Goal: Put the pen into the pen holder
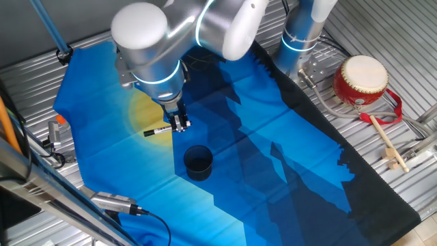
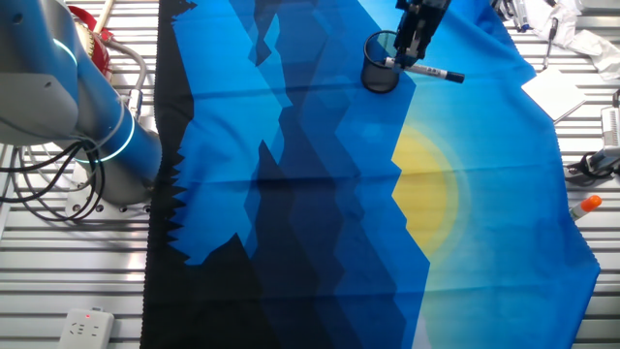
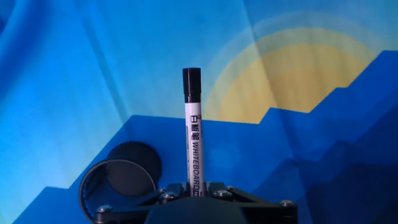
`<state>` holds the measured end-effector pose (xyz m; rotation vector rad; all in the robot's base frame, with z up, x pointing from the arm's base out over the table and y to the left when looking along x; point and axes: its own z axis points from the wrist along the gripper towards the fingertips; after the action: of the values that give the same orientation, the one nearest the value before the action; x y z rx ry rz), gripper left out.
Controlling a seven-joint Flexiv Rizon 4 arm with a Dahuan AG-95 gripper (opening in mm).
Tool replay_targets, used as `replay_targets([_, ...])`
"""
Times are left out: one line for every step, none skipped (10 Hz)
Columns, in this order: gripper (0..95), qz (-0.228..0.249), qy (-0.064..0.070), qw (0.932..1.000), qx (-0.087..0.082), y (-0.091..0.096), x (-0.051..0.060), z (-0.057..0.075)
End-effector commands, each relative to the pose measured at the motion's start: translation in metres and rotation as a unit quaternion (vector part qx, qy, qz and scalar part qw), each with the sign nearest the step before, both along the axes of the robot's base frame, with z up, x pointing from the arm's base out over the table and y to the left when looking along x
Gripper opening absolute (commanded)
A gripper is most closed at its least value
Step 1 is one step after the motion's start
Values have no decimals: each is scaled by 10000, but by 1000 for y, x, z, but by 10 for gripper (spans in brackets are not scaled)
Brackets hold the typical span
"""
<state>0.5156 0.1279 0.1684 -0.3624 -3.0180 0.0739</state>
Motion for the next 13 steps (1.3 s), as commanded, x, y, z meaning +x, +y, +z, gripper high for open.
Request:
replay_targets([0, 322, -7, 9994, 95, 0, 0, 0])
replay_targets([0, 406, -2, 9991, 107, 0, 0, 0])
replay_targets([0, 461, 28, 9989, 119, 0, 0, 0])
replay_targets([0, 496, 56, 9987, 125, 0, 0, 0])
replay_targets([0, 522, 122, 9985, 128, 0, 0, 0])
replay_targets([0, 508, 203, 9984, 137, 0, 0, 0])
replay_targets([0, 486, 219, 9985, 141, 0, 0, 0])
replay_targets([0, 304, 187, 9993, 132, 0, 0, 0])
replay_targets([0, 270, 176, 9994, 134, 0, 0, 0])
replay_targets([0, 315, 92, 9992, 234, 0, 0, 0])
replay_targets([0, 436, -32, 9976, 535, 0, 0, 0])
replay_targets([0, 592, -31, 9970, 497, 0, 0, 0])
replay_targets([0, 976, 70, 9940, 494, 0, 0, 0])
